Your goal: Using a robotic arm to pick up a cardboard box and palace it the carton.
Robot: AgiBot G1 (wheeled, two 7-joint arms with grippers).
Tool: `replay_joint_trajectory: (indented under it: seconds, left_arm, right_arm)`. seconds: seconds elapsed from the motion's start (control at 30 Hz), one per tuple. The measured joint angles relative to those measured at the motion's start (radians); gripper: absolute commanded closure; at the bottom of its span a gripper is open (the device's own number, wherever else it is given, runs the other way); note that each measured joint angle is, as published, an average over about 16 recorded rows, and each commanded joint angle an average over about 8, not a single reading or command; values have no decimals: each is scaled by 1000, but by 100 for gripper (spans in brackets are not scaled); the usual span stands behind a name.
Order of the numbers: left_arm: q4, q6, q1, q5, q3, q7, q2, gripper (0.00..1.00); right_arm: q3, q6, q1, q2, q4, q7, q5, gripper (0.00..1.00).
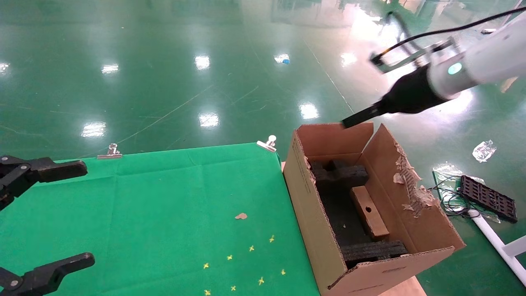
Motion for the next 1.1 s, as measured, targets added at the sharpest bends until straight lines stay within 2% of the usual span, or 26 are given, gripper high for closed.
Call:
replay_joint_trajectory:
  seconds: [1.1]
  left_arm:
    - [0,0,-1,-1,2,1,-1,0]
  right_arm:
    - [717,-147,-627,161,622,-330,345,0]
